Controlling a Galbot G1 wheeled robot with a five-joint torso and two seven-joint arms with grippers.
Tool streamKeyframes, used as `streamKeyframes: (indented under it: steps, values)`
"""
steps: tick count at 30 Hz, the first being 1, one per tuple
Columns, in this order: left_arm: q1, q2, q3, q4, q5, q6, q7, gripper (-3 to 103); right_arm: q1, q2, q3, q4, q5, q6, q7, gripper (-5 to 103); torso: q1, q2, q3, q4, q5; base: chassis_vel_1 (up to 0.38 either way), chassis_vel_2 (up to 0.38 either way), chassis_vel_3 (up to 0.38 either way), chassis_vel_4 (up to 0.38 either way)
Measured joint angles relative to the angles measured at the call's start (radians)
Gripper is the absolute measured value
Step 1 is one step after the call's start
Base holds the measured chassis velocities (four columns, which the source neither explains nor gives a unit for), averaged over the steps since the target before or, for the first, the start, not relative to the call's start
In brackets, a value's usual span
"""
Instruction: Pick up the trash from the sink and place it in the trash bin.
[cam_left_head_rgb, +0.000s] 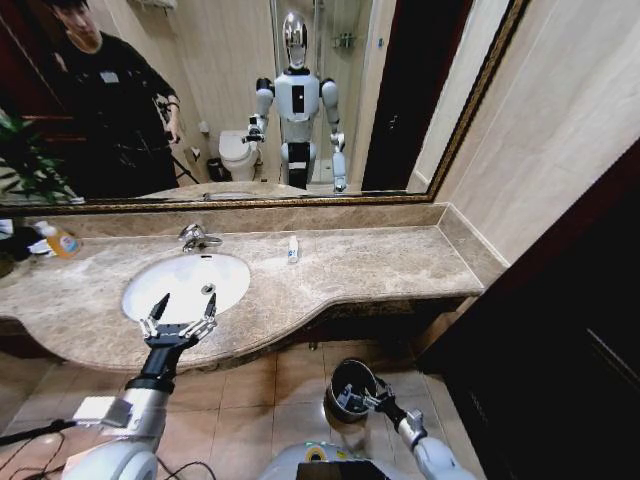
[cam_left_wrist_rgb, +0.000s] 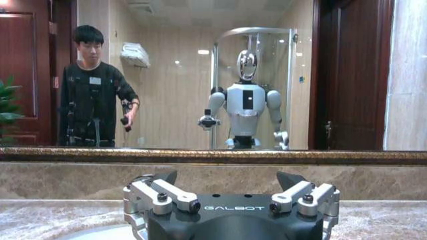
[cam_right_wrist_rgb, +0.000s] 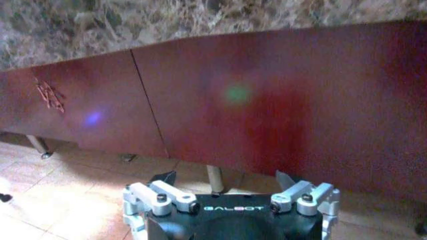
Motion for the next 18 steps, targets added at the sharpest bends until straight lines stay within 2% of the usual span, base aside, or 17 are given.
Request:
streamKeyframes:
  steps: [5, 11, 18]
  values:
    - [0.0, 0.0, 0.0, 0.0, 0.0, 0.0, 0.0, 100, -0.074, -0.039, 0.01, 0.178, 0.033, -0.042, 0.015, 100, 0.0, 0.0, 0.0, 0.0001, -0.0004, 0.0, 0.0, 0.0, 0.0]
    - [0.0, 0.0, 0.0, 0.0, 0.0, 0.0, 0.0, 100, -0.138, -0.061, 0.038, 0.34, 0.054, -0.032, 0.035, 100, 0.0, 0.0, 0.0, 0.0001, 0.0, 0.0, 0.0, 0.0, 0.0]
    - [0.0, 0.0, 0.0, 0.0, 0.0, 0.0, 0.0, 100, -0.247, -0.096, 0.094, 0.583, 0.096, -0.08, 0.069, 100, 0.0, 0.0, 0.0, -0.0001, -0.0002, 0.0, 0.0, 0.0, 0.0]
